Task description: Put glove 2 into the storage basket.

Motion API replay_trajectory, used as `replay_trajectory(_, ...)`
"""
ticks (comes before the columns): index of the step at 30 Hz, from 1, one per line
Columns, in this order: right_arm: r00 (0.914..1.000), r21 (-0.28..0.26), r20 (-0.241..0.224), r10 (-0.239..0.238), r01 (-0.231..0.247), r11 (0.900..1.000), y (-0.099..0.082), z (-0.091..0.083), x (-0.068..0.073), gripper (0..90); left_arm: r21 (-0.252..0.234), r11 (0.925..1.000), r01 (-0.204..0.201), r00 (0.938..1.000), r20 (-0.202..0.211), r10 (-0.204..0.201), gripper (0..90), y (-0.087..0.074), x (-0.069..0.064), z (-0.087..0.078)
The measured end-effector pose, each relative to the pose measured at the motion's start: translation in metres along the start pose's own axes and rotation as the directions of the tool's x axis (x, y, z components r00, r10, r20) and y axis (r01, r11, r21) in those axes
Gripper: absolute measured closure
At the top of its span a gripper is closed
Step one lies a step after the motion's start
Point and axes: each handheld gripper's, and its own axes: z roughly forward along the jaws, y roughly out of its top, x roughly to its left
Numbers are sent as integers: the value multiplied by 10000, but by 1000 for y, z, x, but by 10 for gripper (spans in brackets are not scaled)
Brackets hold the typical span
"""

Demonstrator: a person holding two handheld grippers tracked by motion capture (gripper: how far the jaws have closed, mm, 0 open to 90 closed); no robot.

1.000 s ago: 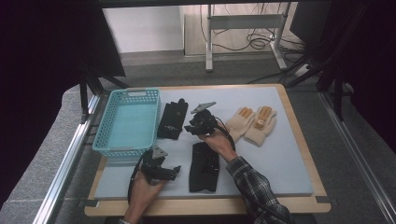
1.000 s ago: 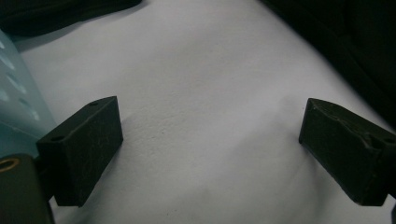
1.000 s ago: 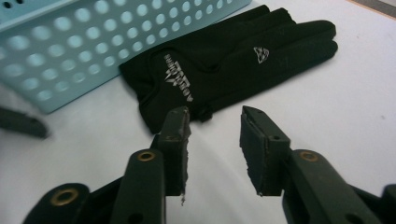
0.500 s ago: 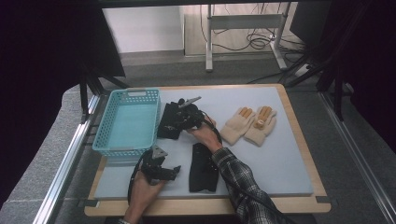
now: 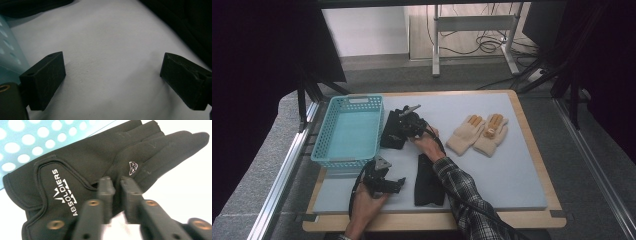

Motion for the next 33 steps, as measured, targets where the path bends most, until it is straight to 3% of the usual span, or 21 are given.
replay_trajectory(2,10000,42,-46,12,-11,10000,0,-1,2,870,2,10000,1,10000,3,-1,64,0,0,0)
replay_trajectory(7,9999,262,-119,88,-85,9996,3,-2,0,884,1,10000,2,10000,2,-2,64,0,0,0)
replay_trajectory(15,9984,-54,-460,317,-320,9995,5,-15,-5,886,2,10000,1,10000,3,-1,64,0,0,0)
replay_trajectory(22,9970,-448,-703,335,-367,9983,12,-39,-5,886,2,10000,-2,10000,2,2,64,0,0,0)
replay_trajectory(25,9959,-650,-839,332,-388,9971,16,-57,-3,887,20,10000,-15,10000,-2,15,64,0,0,0)
replay_trajectory(33,9938,-973,-1030,410,-511,9939,13,-86,-2,886,13,10000,-13,10000,5,13,64,0,0,0)
